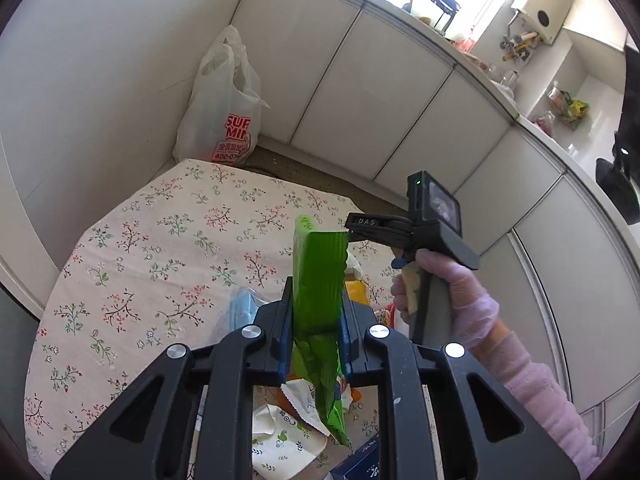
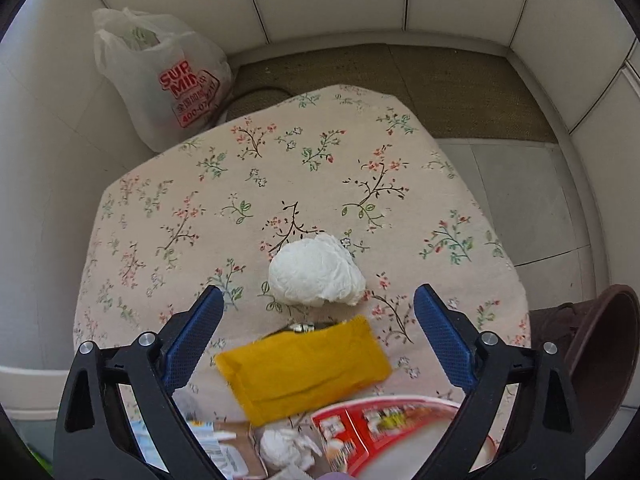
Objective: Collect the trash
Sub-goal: 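Grasp the green snack bag with the left tool while the right tool grasps the white tissue, then carry both items over the brown bin and open both tools to drop them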
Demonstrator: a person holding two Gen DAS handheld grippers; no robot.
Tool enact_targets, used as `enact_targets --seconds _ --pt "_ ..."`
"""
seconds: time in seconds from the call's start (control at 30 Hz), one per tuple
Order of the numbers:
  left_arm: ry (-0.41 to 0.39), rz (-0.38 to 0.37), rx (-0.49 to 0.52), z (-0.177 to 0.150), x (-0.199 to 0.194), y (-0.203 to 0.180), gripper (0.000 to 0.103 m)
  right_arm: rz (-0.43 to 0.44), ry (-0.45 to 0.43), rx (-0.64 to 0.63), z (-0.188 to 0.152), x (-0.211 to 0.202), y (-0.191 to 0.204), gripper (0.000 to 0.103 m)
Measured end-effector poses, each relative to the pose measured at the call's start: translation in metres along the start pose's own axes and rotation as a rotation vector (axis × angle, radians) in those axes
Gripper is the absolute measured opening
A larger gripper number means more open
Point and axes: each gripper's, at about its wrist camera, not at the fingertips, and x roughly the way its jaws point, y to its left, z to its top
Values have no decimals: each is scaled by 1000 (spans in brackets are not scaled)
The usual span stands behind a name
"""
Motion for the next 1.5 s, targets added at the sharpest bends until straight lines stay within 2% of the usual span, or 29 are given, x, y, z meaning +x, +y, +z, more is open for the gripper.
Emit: enact_targets --seconds 0.1,0.17,0.2,0.33,0.4,0.5,0.6,0.83,1.03,1.3,1.4,1.5 --pt "-22 5 -14 6 -5 8 18 -43 30 13 7 25 4 88" --pt "-27 9 -17 9 -5 11 18 -54 59 22 7 37 6 80" --pt "-31 14 -20 11 -5 12 18 -43 82 25 7 41 7 73" --pt "-22 19 -43 13 -3 18 18 -73 122 -8 3 44 16 64" --pt "-15 18 -55 13 -1 21 18 -86 136 -25 -3 45 19 48" --pt "-10 22 -61 11 -1 24 18 -89 123 -28 -8 43 16 38" --pt "-9 22 -58 11 -2 23 18 -84 92 -29 -14 33 14 33" --pt "-8 20 -63 11 -5 23 18 -42 -2 -47 -36 -13 7 31" --pt "-15 24 -59 7 -9 20 18 -6 -107 -75 -61 -70 6 31" --pt "-31 26 -32 0 -14 5 18 40 -302 -97 -98 -143 -15 32" --pt "-42 26 -6 -6 -17 -4 18 18 -393 -100 -123 -166 -28 32" --pt "-55 27 23 -11 -18 -14 18 -41 -486 -116 -148 -186 -41 32"
